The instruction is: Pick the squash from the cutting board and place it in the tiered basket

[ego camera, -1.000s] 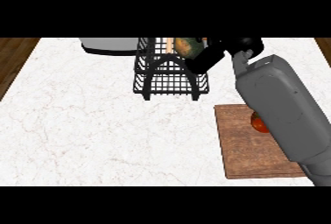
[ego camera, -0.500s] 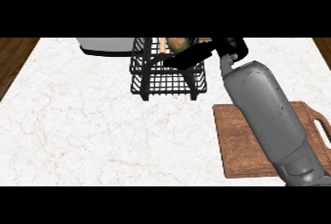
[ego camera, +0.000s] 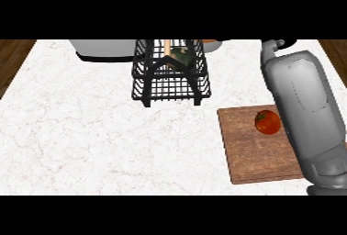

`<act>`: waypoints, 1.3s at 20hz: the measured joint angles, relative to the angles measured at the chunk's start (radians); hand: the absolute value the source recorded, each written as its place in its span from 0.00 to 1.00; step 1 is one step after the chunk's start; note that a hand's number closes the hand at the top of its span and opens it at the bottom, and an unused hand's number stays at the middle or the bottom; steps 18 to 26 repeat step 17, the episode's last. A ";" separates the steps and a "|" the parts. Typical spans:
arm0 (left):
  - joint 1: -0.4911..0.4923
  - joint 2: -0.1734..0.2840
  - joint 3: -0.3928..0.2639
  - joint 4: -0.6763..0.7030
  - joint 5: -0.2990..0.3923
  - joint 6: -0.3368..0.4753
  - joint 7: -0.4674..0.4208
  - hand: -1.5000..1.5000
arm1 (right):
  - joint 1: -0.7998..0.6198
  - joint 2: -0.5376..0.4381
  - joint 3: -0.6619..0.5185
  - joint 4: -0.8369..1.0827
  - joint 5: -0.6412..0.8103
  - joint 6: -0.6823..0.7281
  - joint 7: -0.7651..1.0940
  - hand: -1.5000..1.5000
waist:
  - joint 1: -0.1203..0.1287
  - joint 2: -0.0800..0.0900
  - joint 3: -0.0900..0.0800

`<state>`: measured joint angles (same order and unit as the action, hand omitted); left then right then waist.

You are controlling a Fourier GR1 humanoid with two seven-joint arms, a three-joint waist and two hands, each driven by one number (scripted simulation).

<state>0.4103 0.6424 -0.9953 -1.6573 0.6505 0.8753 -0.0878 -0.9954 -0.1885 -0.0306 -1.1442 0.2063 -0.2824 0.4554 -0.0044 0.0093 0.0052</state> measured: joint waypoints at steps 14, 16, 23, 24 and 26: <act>0.034 0.007 -0.009 -0.004 0.054 0.045 -0.046 0.50 | 0.108 -0.266 -0.255 0.051 -0.154 0.131 -0.061 0.00 | -0.063 -0.013 0.001; 0.040 0.007 -0.008 -0.008 0.068 0.048 -0.048 0.50 | 0.131 -0.306 -0.284 0.058 -0.187 0.185 -0.081 0.00 | -0.071 -0.014 0.001; 0.042 0.008 -0.008 -0.010 0.074 0.049 -0.049 0.50 | 0.141 -0.322 -0.296 0.062 -0.204 0.213 -0.091 0.00 | -0.074 -0.014 0.001; 0.042 0.008 -0.008 -0.010 0.074 0.049 -0.049 0.50 | 0.141 -0.322 -0.296 0.062 -0.204 0.213 -0.091 0.00 | -0.074 -0.014 0.001; 0.042 0.008 -0.008 -0.010 0.074 0.049 -0.049 0.50 | 0.141 -0.322 -0.296 0.062 -0.204 0.213 -0.091 0.00 | -0.074 -0.014 0.001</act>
